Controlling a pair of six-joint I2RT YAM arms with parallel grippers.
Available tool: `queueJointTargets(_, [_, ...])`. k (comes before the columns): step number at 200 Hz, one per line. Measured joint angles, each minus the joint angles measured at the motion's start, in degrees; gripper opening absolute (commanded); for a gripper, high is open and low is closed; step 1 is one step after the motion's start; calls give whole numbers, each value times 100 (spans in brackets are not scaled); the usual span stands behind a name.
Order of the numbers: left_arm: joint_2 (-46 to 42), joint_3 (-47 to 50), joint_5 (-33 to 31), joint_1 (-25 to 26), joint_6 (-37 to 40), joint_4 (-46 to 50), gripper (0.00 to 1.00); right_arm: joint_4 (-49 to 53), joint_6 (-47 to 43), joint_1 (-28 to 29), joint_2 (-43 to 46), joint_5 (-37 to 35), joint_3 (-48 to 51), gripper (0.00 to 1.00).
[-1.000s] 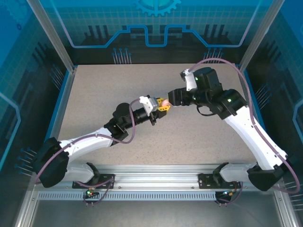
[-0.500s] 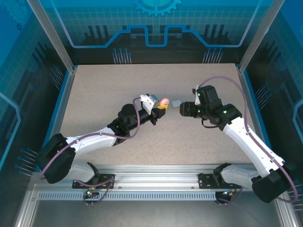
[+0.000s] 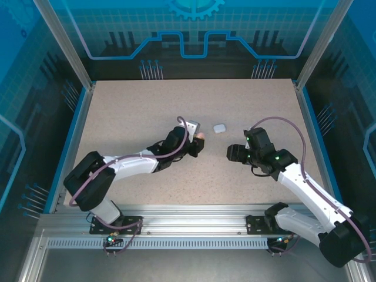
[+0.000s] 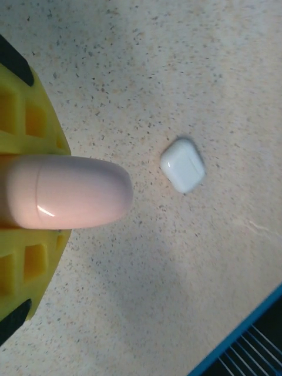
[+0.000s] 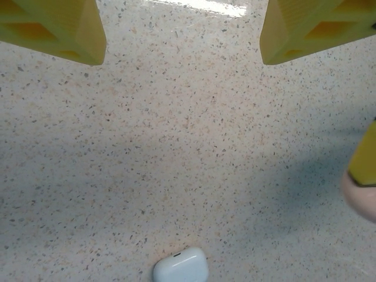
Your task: Insert wireless bluetooth earbuds into charging case
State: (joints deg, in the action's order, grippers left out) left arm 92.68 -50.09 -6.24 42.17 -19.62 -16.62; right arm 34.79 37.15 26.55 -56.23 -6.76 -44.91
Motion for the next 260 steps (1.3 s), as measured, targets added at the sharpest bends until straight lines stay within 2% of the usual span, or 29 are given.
queueJointTargets(24, [461, -466, 57, -155, -466, 391, 0, -22, -2, -28, 142, -39, 0, 71])
queueJointTargets(81, [1486, -1237, 706, -835, -1471, 841, 0, -35, -11, -122, 201, -68, -9, 71])
queueJointTargets(121, [2100, -1698, 1209, -1169, -1847, 1051, 1, -37, -39, -149, 133, -70, -149, 71])
queueJointTargets(147, [2441, -1991, 1458, -1276, -1954, 1244, 6, -35, -70, -149, 116, -68, -249, 71])
queueJointTargets(173, [2546, -2116, 1620, -1322, -2026, 1375, 24, -22, -72, -151, 111, -66, -337, 71])
queueJointTargets(199, [2549, -2153, 1751, -1355, -2079, 1486, 50, -2, -76, -160, 111, -61, -361, 71])
queueJointTargets(219, [2535, -2238, 1867, -1388, -2065, 1545, 66, 101, -111, -168, 109, -52, -431, 71])
queueJointTargets(228, [2503, -2249, 1891, -1403, -2006, 1598, 81, 133, -122, -179, 109, -48, -505, 72])
queueJointTargets(242, [2369, -2251, 1873, -1460, -1928, 1784, 89, 164, -153, -186, 109, -35, -632, 72])
queueJointTargets(245, [2339, -2249, 1853, -1480, -1934, 1860, 97, 164, -157, -186, 109, -33, -654, 72])
queueJointTargets(260, [2142, -2245, 1762, -1652, -1749, 2251, 99, 186, -190, -186, 111, -26, -743, 73])
